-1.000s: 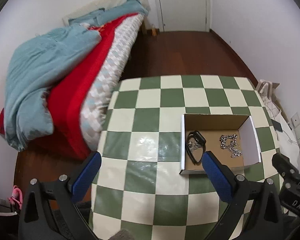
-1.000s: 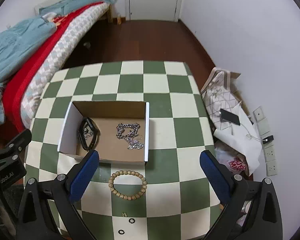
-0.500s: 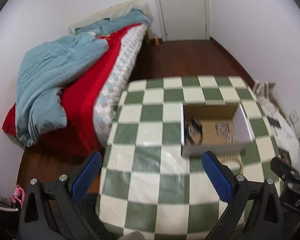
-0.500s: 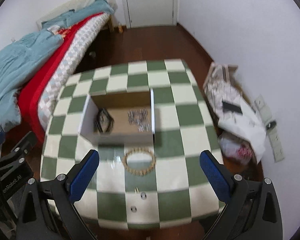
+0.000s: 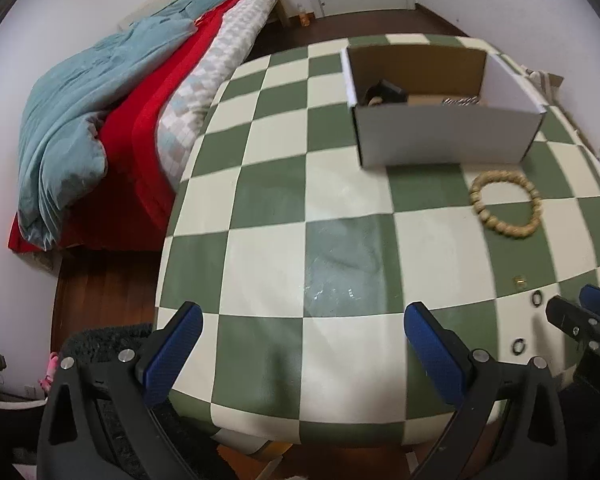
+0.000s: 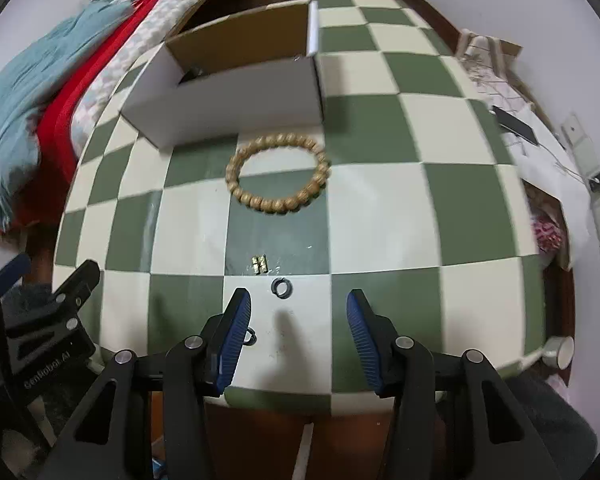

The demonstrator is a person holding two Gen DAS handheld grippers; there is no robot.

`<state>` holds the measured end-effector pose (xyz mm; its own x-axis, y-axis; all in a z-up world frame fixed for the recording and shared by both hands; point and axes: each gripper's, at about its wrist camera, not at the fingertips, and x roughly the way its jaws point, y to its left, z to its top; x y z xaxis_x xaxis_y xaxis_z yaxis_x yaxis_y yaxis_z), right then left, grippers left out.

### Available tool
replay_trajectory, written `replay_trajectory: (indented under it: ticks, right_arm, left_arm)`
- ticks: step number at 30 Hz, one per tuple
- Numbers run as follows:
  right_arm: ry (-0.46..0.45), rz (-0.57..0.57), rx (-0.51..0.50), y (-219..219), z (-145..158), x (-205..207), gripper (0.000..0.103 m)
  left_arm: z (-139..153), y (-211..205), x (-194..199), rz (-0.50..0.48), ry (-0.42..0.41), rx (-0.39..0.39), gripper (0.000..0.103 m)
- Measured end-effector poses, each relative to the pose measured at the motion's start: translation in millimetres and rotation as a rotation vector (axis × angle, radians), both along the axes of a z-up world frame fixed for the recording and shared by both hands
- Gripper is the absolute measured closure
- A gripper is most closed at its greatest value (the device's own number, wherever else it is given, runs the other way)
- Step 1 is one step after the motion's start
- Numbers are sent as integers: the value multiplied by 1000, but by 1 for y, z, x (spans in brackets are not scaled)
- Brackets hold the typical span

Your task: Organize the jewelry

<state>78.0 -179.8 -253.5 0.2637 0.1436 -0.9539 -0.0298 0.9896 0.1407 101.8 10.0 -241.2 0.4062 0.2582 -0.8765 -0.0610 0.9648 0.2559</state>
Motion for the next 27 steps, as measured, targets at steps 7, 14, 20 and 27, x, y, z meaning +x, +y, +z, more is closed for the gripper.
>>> replay_trajectory:
  ticks: [7, 14, 20, 27]
  right_arm:
    - [-35, 52, -38, 17, -21, -4, 63]
    - [-67, 52, -63, 15, -20, -7, 103]
    - [-75, -51, 2, -27, -9, -8, 103]
    - [-33, -144, 8, -69, -12, -10, 103]
  left_arm:
    - [-13, 5, 2, 18, 14, -17, 1]
    - [-18, -7, -3, -26, 40, -46, 1]
    - [-25, -46, -11, -135, 72, -128, 1]
    - [-31, -98, -23, -295, 87, -177, 5]
